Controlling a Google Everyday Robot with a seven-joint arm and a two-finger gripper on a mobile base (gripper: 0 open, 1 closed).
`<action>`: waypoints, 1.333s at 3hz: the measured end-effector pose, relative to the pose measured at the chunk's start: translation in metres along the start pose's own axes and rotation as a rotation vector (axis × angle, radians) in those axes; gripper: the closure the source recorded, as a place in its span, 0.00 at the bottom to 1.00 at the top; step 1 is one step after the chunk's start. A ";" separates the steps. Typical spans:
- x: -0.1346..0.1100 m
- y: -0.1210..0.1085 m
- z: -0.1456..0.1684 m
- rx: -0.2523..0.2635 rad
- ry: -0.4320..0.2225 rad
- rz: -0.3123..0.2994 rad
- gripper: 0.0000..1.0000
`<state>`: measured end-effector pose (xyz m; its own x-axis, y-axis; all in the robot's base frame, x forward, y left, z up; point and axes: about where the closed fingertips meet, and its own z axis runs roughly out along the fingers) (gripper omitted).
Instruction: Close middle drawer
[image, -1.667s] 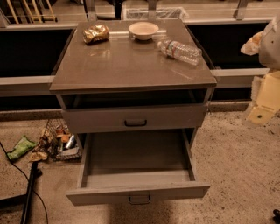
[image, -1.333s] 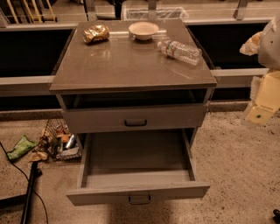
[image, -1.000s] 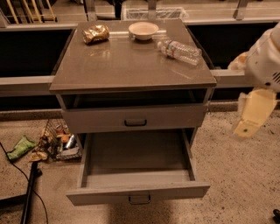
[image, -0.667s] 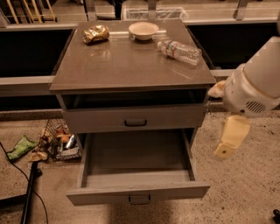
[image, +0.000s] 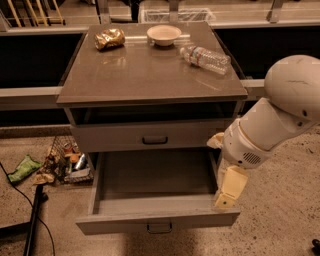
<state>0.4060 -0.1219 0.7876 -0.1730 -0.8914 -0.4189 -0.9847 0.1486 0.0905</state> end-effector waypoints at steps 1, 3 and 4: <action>0.000 0.000 0.002 -0.004 -0.001 -0.002 0.00; 0.031 -0.021 0.089 -0.020 -0.110 -0.054 0.00; 0.047 -0.034 0.138 -0.049 -0.181 -0.097 0.00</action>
Offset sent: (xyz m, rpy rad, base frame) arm 0.0201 0.0090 -0.1273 0.0817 -0.0258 0.0383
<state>0.4293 -0.1093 0.6399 -0.0826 -0.8081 -0.5832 -0.9956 0.0411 0.0840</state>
